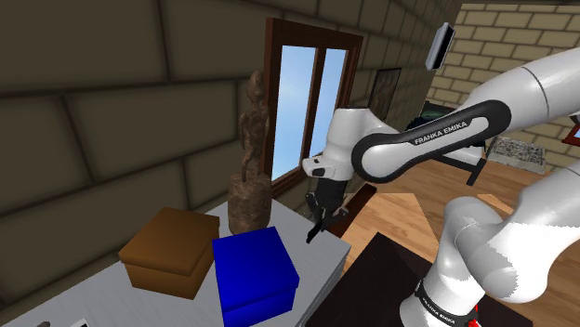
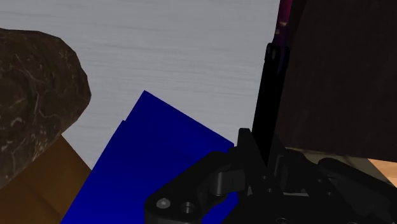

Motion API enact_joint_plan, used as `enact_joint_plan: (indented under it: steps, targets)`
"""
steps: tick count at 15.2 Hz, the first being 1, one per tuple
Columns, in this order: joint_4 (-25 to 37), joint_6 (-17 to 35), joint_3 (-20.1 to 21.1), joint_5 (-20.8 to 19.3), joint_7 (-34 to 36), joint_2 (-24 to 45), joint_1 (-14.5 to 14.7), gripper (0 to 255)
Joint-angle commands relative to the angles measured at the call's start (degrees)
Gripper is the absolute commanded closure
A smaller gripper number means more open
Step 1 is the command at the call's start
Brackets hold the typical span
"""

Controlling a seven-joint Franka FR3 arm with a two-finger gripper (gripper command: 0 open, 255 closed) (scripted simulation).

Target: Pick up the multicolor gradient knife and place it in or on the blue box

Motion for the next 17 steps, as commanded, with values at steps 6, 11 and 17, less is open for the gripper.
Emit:
enact_joint_plan:
  steps: [6,11,17]
  targets:
    - [4.1,-5.2,1.4,0.5,1.8,-1.2,0.7,255]
    - [10.4,-2.6,5.1,4.0,6.5,7.3,4.7,255]
    - [19.9,-1.2,8.9,6.4,11.7,17.7,8.2,255]
